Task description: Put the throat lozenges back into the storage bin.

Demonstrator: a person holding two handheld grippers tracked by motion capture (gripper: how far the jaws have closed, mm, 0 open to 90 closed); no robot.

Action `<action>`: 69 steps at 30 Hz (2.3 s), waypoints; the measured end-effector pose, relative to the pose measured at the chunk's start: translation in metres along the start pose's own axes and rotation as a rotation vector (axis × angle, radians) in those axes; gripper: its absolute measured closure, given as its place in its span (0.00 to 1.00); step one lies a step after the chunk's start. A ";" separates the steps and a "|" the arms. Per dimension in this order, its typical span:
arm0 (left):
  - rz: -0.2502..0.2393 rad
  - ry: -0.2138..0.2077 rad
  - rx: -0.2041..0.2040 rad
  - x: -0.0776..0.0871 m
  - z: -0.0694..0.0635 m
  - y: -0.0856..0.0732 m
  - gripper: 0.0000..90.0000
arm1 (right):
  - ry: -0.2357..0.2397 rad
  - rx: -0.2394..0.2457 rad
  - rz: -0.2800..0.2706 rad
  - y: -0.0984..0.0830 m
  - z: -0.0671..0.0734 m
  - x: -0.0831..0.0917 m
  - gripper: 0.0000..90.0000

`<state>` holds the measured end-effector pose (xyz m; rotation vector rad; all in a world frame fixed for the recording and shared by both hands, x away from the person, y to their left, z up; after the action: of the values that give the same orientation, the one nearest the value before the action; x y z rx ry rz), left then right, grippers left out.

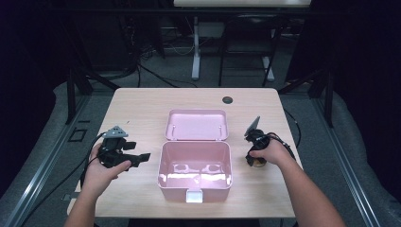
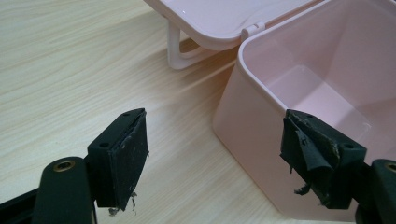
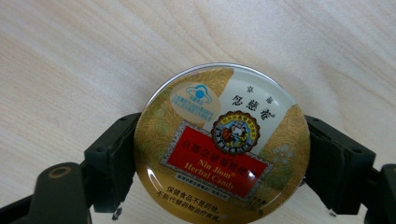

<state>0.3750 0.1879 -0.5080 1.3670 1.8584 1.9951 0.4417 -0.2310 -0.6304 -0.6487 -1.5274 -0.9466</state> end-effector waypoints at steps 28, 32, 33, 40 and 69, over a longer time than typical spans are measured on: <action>0.003 -0.011 0.000 -0.002 0.001 0.002 0.26 | 0.027 0.050 -0.045 0.003 0.010 0.033 0.22; 0.001 -0.017 -0.002 -0.003 0.000 0.004 0.26 | 0.021 0.066 -0.044 0.005 0.015 0.043 0.22; -0.003 -0.018 -0.001 -0.003 0.000 0.005 0.26 | 0.025 0.069 -0.045 0.006 0.017 0.046 0.22; -0.012 -0.024 0.003 -0.003 0.000 0.008 0.26 | 0.028 0.093 -0.053 0.009 0.024 0.062 0.22; -0.025 -0.030 0.004 0.002 0.002 0.012 0.27 | 0.056 0.283 -0.108 0.035 0.060 0.136 0.22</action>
<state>0.3807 0.1877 -0.4972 1.3602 1.8583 1.9491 0.4140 -0.1760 -0.4910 -0.3381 -1.6212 -0.8018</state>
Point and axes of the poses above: each handheld gripper's, and its own axes: x roughly backward along the jaws, y roughly out of its top, z roughly to its left, the point moved 8 cm from there along -x, roughly forward along the jaws, and after that the axes turned 10 degrees about -z, right-handed, at the moved point
